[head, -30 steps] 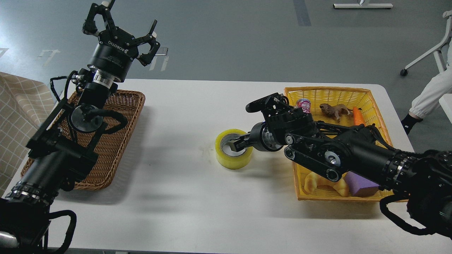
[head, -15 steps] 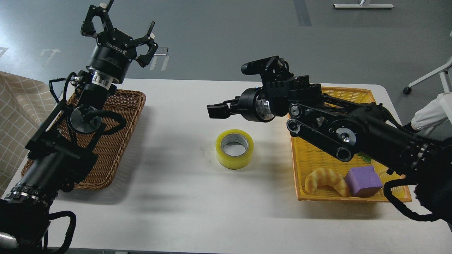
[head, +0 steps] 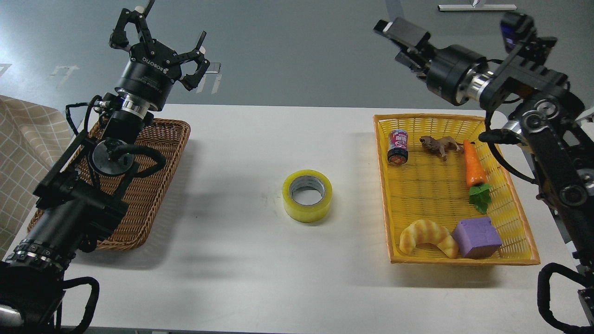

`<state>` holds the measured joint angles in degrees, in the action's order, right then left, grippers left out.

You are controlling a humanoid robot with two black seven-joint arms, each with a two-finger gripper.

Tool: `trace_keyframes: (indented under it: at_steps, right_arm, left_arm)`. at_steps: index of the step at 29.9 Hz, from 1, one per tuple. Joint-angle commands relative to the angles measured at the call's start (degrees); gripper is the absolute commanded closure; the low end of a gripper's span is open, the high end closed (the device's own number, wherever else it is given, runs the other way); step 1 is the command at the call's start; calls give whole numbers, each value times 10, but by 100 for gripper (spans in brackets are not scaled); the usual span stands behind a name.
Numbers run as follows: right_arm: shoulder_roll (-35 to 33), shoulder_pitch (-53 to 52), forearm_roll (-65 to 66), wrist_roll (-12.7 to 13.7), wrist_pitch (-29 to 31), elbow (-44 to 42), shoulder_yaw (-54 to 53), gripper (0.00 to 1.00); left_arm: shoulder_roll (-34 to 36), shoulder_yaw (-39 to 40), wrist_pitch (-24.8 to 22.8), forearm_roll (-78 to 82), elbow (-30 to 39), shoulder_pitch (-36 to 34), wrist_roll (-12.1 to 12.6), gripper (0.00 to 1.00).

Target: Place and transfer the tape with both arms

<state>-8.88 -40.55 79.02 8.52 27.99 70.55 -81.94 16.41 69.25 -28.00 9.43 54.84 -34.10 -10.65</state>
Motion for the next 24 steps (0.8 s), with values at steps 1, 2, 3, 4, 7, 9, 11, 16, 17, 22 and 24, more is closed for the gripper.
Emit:
trace_keyframes:
  at_steps: [1,2,3,4,7,9,11,16,17,22,24]
  right_arm:
    - [11,26,-109,0,0,-3,-72,1]
    - [11,30,-128,0,0,-3,-78,1]
    - [11,35,-166,0,0,-4,-85,1]
    - [11,36,-183,0,0,-4,-87,1]
    - [16,37,-259,0,0,-4,-92,1]
    - [33,46,-322,1,0,-6,-121,1]
    - [73,57,-336,4,0,-9,-160,1]
    - [89,76,-350,5,0,-14,-191,1]
    - [89,77,-365,5,0,-14,-192,1]
    - [89,94,-413,5,0,-17,-191,3]
    - [89,99,-444,5,0,-22,-191,2]
  left_arm:
    - [11,0,0,1,0,5,0,2]
    - [14,0,0,1,0,6,-1,2]
    - [19,0,0,1,0,6,-2,2]
    - [20,1,0,1,0,7,-3,2]
    - [28,3,0,1,-1,7,-5,2]
    - [29,5,0,2,-3,7,-5,2]
    - [30,8,0,3,-3,7,-6,2]
    - [31,8,0,6,-2,13,-7,2]
    - [31,8,0,6,-2,13,-7,2]
    - [51,4,0,21,-3,13,-7,2]
    - [57,0,0,35,-3,13,-8,2]
